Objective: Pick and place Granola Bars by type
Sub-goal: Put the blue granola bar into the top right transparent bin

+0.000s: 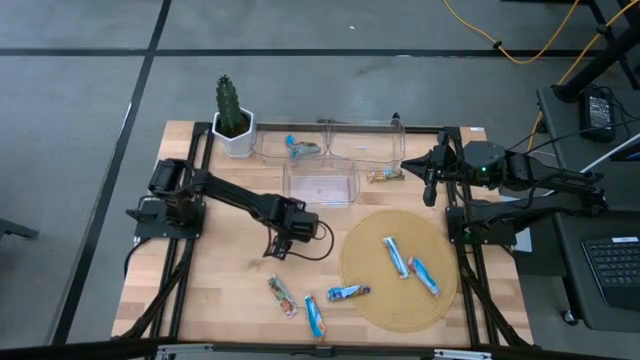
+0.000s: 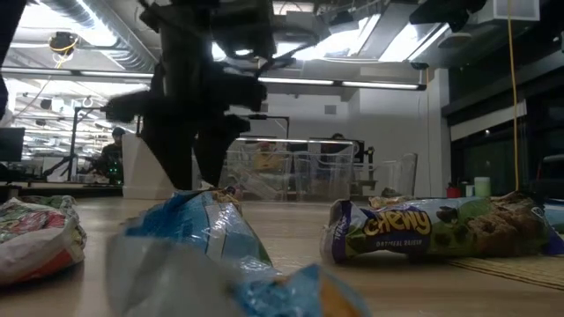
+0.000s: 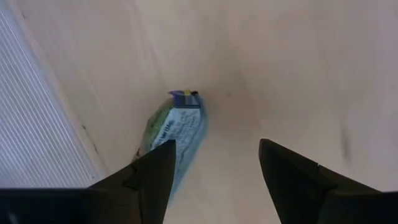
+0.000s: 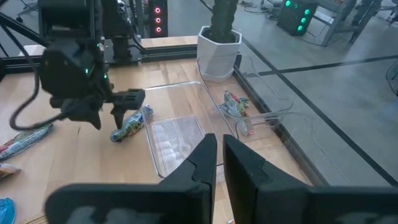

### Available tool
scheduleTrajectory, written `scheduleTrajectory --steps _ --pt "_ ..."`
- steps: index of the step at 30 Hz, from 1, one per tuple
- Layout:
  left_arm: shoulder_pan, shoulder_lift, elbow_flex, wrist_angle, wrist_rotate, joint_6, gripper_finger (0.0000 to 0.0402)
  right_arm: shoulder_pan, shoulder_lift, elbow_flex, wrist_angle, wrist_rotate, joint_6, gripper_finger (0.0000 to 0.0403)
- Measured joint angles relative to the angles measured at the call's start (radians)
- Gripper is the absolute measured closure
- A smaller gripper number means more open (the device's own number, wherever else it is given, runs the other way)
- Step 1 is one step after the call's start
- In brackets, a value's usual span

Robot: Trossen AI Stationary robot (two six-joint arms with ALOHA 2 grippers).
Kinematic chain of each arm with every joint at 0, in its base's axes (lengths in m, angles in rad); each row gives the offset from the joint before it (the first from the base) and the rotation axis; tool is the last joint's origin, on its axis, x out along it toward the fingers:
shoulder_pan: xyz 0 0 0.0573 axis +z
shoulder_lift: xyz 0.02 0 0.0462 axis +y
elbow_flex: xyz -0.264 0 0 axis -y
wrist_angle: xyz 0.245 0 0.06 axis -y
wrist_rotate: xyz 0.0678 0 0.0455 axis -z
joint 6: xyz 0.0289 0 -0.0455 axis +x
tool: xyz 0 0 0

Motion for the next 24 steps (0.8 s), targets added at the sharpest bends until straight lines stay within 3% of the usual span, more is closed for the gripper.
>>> scheduleTrajectory --steps 8,17,24 --pt "0.001 0.002 0.008 -0.004 -0.087 -0.001 0.0181 0.0 0.0 0.0 -0.002 -0.008 0.0 0.037" --pt "0.006 -0.01 0.028 0.019 -0.087 0.015 0.0178 0.0 0.0 0.0 -0.003 -0.01 0.0 0.037" --pt "0.02 0.005 -0.009 0.138 -0.061 0.022 0.0179 0.0 0.0 0.0 -0.004 -0.011 0.013 0.037"
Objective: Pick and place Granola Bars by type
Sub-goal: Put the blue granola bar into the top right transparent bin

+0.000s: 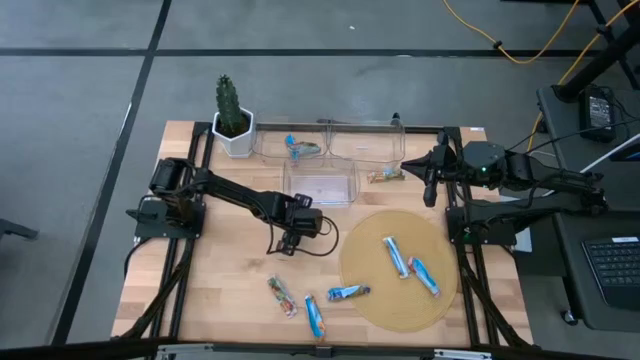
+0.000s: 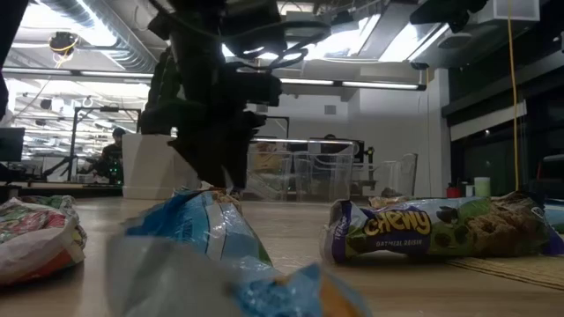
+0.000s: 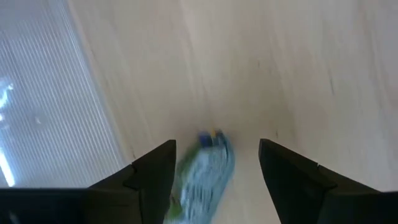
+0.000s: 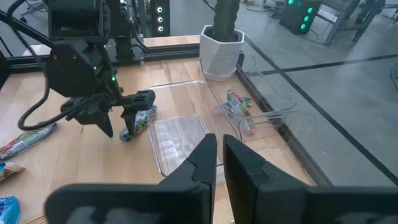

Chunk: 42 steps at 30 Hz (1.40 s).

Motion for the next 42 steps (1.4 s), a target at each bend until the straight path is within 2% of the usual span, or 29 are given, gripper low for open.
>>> scheduleTrajectory --steps 7,16,21,32,42 --pt "0.005 0.009 -0.003 -0.002 -0.001 -0.01 0.0221 0.0 0.0 0.0 -0.027 0.0 0.04 0.037" --pt "0.004 0.024 -0.003 0.015 0.021 -0.067 0.0327 0.0 0.0 0.0 -0.051 0.0 0.04 0.037" --pt "0.005 -0.005 0.0 0.008 0.076 -0.14 0.039 0.0 0.0 0.0 -0.052 0.0 0.04 0.037" --pt "-0.001 -0.02 0.003 0.0 0.109 -0.154 0.0385 0.0 0.0 0.0 -0.051 0.002 0.015 0.037" --pt "-0.003 -0.024 0.044 -0.066 0.109 -0.124 0.04 0.0 0.0 0.0 -0.051 0.002 0.014 0.037"
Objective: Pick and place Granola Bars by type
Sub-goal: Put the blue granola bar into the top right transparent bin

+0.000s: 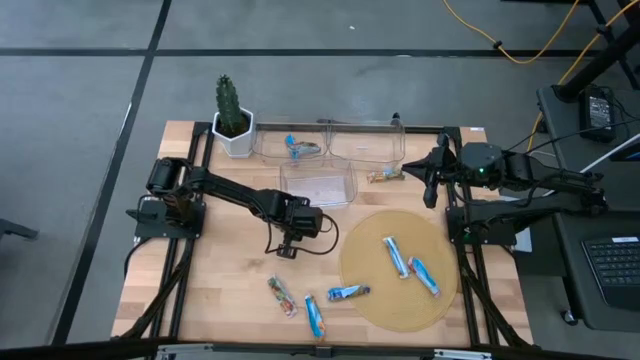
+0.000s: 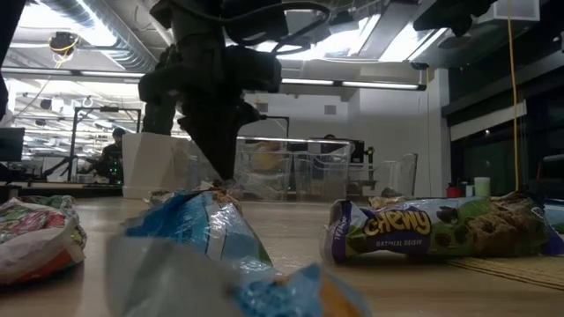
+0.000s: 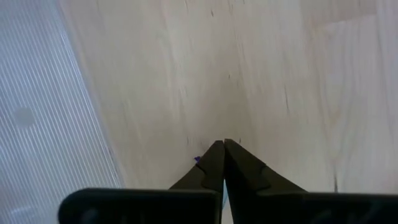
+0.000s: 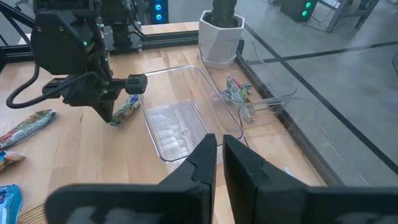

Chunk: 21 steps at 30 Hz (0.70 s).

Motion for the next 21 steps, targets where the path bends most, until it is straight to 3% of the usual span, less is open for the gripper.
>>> scheduleTrajectory --steps 7,21 --pt "0.0 0.0 0.001 -0.013 0.021 0.012 0.0385 0.0 0.0 0.0 0.0 0.0 0.0 0.037" --pt "-0.008 0.0 0.0 -0.08 0.012 0.051 0.0275 0.0 0.0 0.0 0.0 0.0 0.0 0.037"
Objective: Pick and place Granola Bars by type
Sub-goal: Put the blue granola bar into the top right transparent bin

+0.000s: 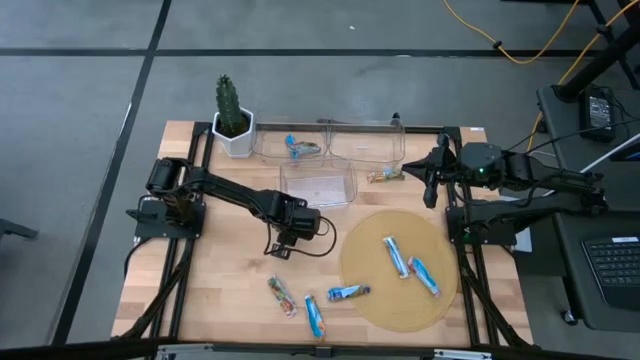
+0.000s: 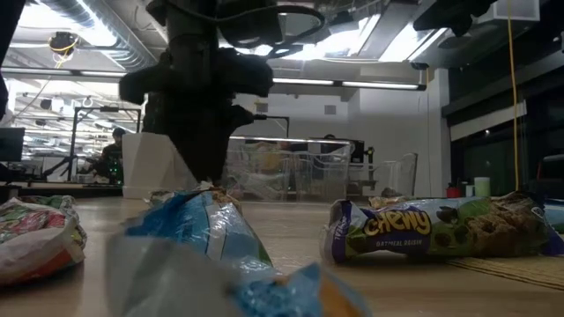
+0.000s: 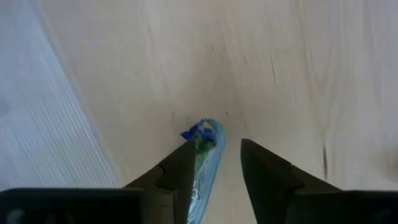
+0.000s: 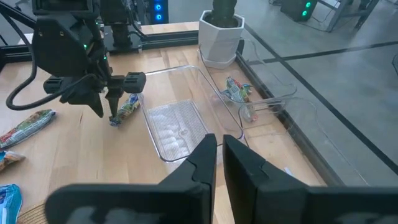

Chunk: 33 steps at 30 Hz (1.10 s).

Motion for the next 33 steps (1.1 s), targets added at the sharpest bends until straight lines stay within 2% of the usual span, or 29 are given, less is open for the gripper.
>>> scheduleTrajectory --steps 8,17,28,33 --pt "-0.006 0.0 -0.021 0.011 -0.032 0.018 0.0258 0.0 0.0 0.0 0.0 0.0 0.003 0.037" --pt "-0.007 0.0 -0.021 0.025 -0.025 0.017 0.0284 0.0 0.0 0.0 0.0 0.0 0.004 0.037" --pt "-0.011 0.033 -0.019 0.037 -0.036 0.032 0.0283 0.0 0.0 0.0 0.0 -0.001 0.004 0.037" --pt "-0.011 0.037 -0.02 0.039 -0.062 0.003 0.0307 0.0 0.0 0.0 0.0 -0.001 0.004 0.037"
